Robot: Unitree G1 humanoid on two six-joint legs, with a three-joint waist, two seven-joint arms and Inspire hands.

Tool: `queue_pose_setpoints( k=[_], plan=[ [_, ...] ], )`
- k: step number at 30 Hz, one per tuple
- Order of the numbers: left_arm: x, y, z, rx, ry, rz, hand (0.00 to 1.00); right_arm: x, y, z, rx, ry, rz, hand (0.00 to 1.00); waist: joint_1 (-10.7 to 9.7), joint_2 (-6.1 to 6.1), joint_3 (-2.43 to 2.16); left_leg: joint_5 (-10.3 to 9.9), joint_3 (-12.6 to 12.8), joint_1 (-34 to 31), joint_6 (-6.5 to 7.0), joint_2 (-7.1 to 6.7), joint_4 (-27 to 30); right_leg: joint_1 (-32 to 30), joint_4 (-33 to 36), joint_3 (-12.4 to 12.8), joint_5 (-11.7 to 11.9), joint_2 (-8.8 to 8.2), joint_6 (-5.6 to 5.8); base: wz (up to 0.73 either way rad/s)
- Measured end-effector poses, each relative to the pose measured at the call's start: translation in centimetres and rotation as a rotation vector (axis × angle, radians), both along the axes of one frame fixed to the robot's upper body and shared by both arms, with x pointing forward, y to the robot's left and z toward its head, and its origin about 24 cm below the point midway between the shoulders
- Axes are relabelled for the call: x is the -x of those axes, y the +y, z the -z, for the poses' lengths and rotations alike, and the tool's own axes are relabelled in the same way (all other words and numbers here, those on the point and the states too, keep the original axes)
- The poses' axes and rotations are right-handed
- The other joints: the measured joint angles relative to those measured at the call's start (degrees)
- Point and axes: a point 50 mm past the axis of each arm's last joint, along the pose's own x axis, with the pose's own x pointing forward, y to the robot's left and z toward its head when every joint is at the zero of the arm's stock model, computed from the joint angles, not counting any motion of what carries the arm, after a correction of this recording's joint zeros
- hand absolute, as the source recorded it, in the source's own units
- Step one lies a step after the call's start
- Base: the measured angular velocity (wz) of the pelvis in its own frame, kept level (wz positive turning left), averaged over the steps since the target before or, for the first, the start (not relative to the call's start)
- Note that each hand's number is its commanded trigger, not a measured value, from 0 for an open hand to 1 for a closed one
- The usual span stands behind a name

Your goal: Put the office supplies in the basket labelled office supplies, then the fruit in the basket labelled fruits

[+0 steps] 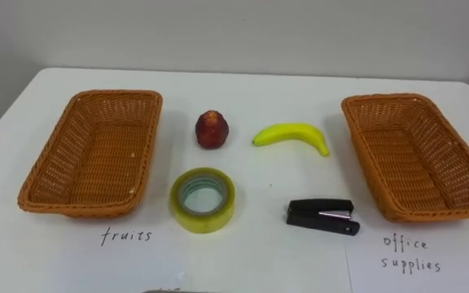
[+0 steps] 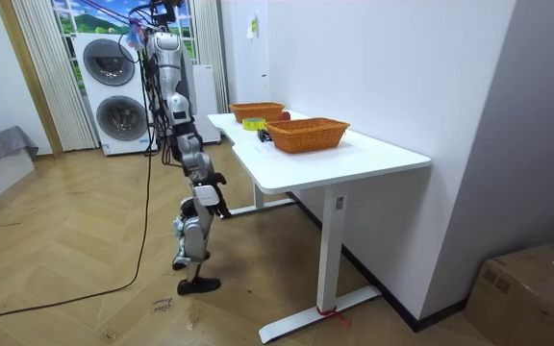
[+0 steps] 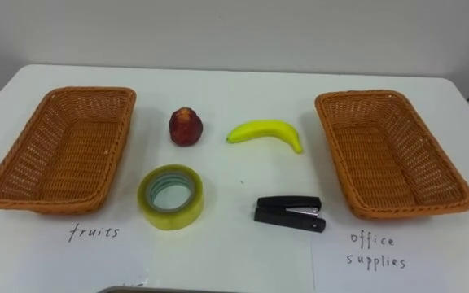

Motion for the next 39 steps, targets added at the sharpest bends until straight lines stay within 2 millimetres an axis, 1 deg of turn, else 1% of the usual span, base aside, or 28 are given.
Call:
queue_pose_setpoints(
  k=[5,8,10,14,16,18,20,21,23,24,26,29,32,34,35,39],
  plan=[
    [0.3,0.2,0.0,0.005,0.014,-0.012,0.0,0.8,-0.4,-0.1,0.018,0.022,0.054,0.0,-0.24,-0.04,0.0,0.0,0.28,0.02,0.0,0.3,-0.27,-0.06,0.01,0.18,0.0,-0.01,0.0,-0.01],
    [0.9,0.3,0.1,0.003,0.035,-0.023,0.0,1.4,-0.6,-0.1,0.028,0.033,0.131,0.0,-0.7,-0.09,-0.01,-0.01,0.26,0.02,0.01,0.27,-0.19,-0.02,0.04,0.32,0.0,-0.03,0.0,0.0],
    [1.6,0.5,0.1,-0.003,0.049,-0.027,0.0,2.0,-0.8,-0.1,0.036,0.045,0.205,0.0,-1.69,-0.35,-0.02,-0.01,0.45,-0.01,0.01,0.26,-0.2,0.1,0.12,0.54,0.0,-0.02,0.0,0.0],
    [2.0,0.9,0.0,-0.015,0.057,-0.042,0.0,3.0,-1.3,-0.3,0.057,0.054,0.35,0.0,-2.43,-1.17,-0.04,-0.01,0.43,0.06,0.01,0.16,-0.19,-0.07,0.08,0.55,-0.01,0.0,-0.01,-0.02],
    [2.3,1.3,-0.1,-0.026,0.062,-0.065,0.0,3.5,-1.8,-0.4,0.072,0.051,0.449,0.0,-3.04,-1.86,0.03,-0.01,0.6,0.1,0.01,0.28,-0.16,-0.1,-0.07,1.05,-0.04,0.01,-0.03,-0.05],
    [2.5,1.4,-0.1,-0.03,0.069,-0.077,0.0,3.9,-2.2,-0.5,0.085,0.049,0.507,0.0,-3.31,-2.17,0.04,-0.01,0.81,0.05,0.01,0.27,-0.14,-0.24,-0.12,1.38,-0.04,0.02,-0.03,-0.08],
    [2.7,1.6,-0.1,-0.033,0.073,-0.089,0.0,4.0,-2.6,-0.7,0.097,0.044,0.558,0.0,-3.5,-2.32,0.02,-0.01,1.02,0.09,0.01,0.24,-0.01,-0.37,-0.13,1.71,-0.04,0.02,-0.02,-0.06],
    [2.8,1.7,-0.2,-0.036,0.074,-0.102,0.0,4.4,-2.8,-0.7,0.11,0.049,0.593,0.0,-3.88,-2.34,0.02,0.0,1.02,0.11,0.02,0.24,0.03,-0.38,-0.09,1.72,-0.04,0.0,-0.02,0.0],
    [3.1,2.0,-0.2,-0.041,0.079,-0.121,0.0,4.4,-3.2,-0.8,0.127,0.047,0.635,0.0,-4.39,-2.33,0.01,0.0,1.03,0.16,0.02,0.26,0.0,-0.37,-0.09,1.76,-0.04,0.01,-0.02,0.0],
    [3.2,2.2,-0.3,-0.044,0.084,-0.126,0.0,4.3,-3.4,-0.9,0.135,0.043,0.65,0.0,-4.77,-2.31,0.0,0.0,1.03,0.21,0.02,0.28,-0.02,-0.35,-0.08,1.78,-0.04,0.04,-0.02,0.0],
    [3.2,2.2,-0.3,-0.046,0.085,-0.134,0.0,4.1,-3.6,-0.9,0.146,0.042,0.675,0.0,-4.89,-2.27,-0.01,0.0,1.03,0.23,0.02,0.28,-0.06,-0.35,-0.08,1.76,-0.04,0.07,-0.02,0.0],
    [3.1,2.2,-0.3,-0.049,0.089,-0.117,0.0,3.3,-4.2,-1.1,0.171,0.029,0.702,0.0,-5.06,-2.22,-0.03,-0.01,1.02,0.29,0.02,0.33,-0.07,-0.39,0.06,1.78,-0.04,0.07,-0.02,0.0],
    [2.9,2.3,-0.3,-0.053,0.087,-0.106,0.0,1.9,-5.3,-1.5,0.217,-0.015,0.747,0.0,-5.51,-2.23,-0.02,-0.01,1.04,0.23,0.02,0.24,-0.08,-0.43,0.03,1.86,-0.04,0.02,-0.02,0.0],
    [3.2,2.5,-0.4,-0.068,0.095,-0.099,0.0,0.4,-6.6,-2.3,0.268,-0.075,0.783,0.0,-6.18,-2.18,-0.01,-0.01,1.04,0.25,0.02,0.21,-0.08,-0.43,-0.03,1.96,-0.05,0.03,-0.01,0.0],
    [3.0,2.7,-0.5,-0.084,0.093,-0.087,0.0,-0.5,-7.3,-2.8,0.298,-0.106,0.802,0.0,-6.32,-2.11,-0.05,-0.01,1.09,0.17,0.02,0.21,-0.01,-0.62,0.05,2.12,-0.06,0.07,-0.01,-0.05],
    [2.5,3.4,-0.8,-0.136,0.078,-0.075,0.0,-2.1,-9.4,-4.6,0.406,-0.174,0.87,0.0,-6.53,-1.96,-0.08,0.0,1.15,-0.96,0.03,-0.02,0.15,-2.46,1.15,2.8,-0.12,0.13,-0.08,-0.07]
  ],
)
